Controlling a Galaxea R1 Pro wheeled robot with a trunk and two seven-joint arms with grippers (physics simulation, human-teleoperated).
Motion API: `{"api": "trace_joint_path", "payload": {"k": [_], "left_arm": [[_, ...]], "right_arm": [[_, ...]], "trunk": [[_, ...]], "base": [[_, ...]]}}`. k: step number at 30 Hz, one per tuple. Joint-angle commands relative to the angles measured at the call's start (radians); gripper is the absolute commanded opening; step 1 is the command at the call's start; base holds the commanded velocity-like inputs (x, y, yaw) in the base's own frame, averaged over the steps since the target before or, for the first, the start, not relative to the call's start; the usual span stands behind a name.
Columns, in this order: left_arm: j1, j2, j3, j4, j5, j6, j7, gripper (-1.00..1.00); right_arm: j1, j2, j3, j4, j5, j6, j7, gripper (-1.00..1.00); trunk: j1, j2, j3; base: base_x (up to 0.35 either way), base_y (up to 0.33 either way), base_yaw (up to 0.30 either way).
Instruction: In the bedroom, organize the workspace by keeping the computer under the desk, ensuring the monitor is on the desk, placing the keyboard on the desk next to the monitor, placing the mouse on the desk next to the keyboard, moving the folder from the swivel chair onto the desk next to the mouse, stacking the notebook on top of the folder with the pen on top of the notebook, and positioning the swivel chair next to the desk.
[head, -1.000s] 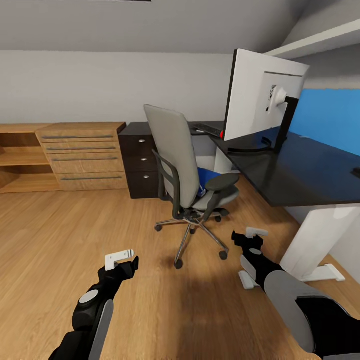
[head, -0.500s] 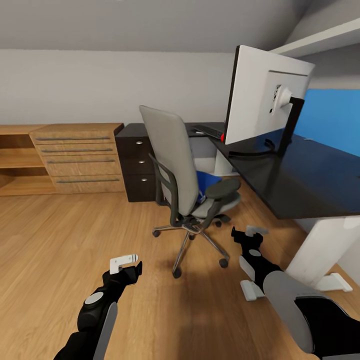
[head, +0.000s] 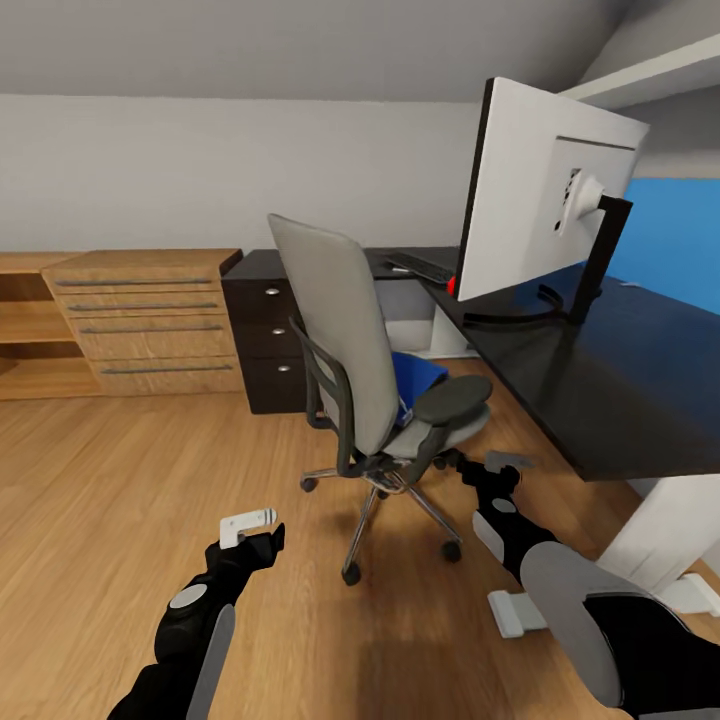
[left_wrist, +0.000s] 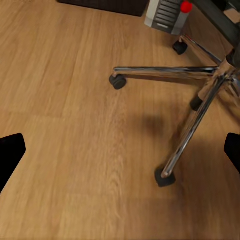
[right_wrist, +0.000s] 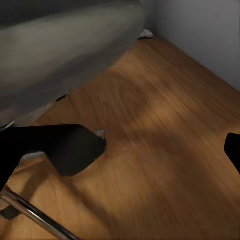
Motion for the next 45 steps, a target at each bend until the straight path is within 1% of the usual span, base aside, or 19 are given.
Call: {"api": "trace_joint_path", "payload": {"k": [1, 6, 14, 20, 35, 45], "left_arm": [[0.000, 0.000, -0.001, -0.001, 0.007, 0.004, 0.007, 1.00], [0.000, 0.000, -0.001, 0.005, 0.007, 0.004, 0.007, 1.00], [0.000, 0.000, -0.001, 0.007, 0.007, 0.003, 0.007, 1.00], [0.000, 0.000, -0.001, 0.006, 0.007, 0.003, 0.007, 1.00], [0.000, 0.000, 0.000, 0.006, 0.007, 0.002, 0.008, 1.00], [0.000, 0.000, 0.000, 0.006, 0.007, 0.001, 0.009, 1.00]], "right_arm": [[-0.001, 0.003, 0.003, 0.001, -0.010, -0.005, -0.001, 1.00], [-0.001, 0.017, 0.001, 0.003, -0.009, -0.027, -0.003, 1.00], [0.001, 0.018, 0.001, 0.002, -0.009, -0.038, -0.003, 1.00], [0.001, 0.018, 0.002, 0.002, -0.009, -0.039, -0.003, 1.00], [0.001, 0.022, 0.003, 0.004, -0.010, -0.039, -0.003, 1.00], [0.001, 0.025, 0.003, 0.004, -0.010, -0.039, -0.003, 1.00]], "trunk": [[0.000, 0.000, -0.001], [0.000, 0.000, 0.002], [0.000, 0.000, 0.012], [0.000, 0.000, 0.020], [0.000, 0.000, 0.039], [0.000, 0.000, 0.052]], "base": [[0.178, 0.000, 0.019], [0.210, 0.000, 0.117], [0.008, 0.001, 0.174], [-0.120, 0.110, 0.164], [-0.005, 0.005, 0.171], [-0.128, 0.131, 0.196]]}}
